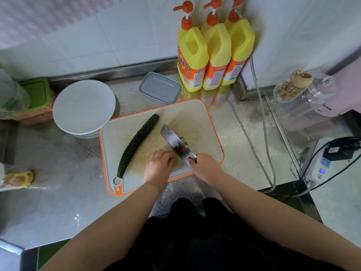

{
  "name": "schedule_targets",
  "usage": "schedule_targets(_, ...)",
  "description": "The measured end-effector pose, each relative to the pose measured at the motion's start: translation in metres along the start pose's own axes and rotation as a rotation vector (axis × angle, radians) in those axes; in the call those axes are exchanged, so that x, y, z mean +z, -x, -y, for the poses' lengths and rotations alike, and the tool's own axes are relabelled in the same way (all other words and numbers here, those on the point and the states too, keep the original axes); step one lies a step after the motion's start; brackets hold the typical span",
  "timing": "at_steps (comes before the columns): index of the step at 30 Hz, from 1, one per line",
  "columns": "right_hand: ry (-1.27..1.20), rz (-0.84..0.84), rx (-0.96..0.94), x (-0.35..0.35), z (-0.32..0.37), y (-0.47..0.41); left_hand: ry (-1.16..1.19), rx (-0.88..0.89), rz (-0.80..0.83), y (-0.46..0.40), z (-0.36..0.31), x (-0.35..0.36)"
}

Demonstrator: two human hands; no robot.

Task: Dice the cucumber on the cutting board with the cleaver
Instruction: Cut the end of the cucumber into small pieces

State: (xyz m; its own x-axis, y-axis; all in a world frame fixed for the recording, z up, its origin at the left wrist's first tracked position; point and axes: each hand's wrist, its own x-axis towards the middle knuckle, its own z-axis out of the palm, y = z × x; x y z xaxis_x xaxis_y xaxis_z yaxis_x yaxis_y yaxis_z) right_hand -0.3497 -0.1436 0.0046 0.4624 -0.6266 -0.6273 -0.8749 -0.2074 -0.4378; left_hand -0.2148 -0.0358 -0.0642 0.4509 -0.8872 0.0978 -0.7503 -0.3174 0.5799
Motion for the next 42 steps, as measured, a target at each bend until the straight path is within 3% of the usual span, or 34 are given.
schedule_targets(8, 0.208, -0.123, -0.156, 0.007, 0.006, 0.021, -0.030, 0.042, -0.026, 0.005, 0.003, -0.003)
schedule_targets(21, 0.306, -0.081, -0.096, 0.022, 0.016, 0.016, 0.039, -0.001, 0.011, 0.006, 0.010, 0.005)
schedule_targets(28, 0.263, -0.065, -0.065, 0.028, 0.015, 0.010, 0.054, 0.009, 0.008, 0.007, 0.011, 0.008)
schedule_targets(34, -0.007, -0.017, -0.024, 0.011, 0.012, 0.000, 0.010, 0.035, -0.012, 0.008, 0.008, 0.001)
schedule_targets(42, 0.163, -0.073, -0.126, 0.012, 0.013, 0.020, -0.017, 0.065, -0.043, 0.012, 0.010, -0.006)
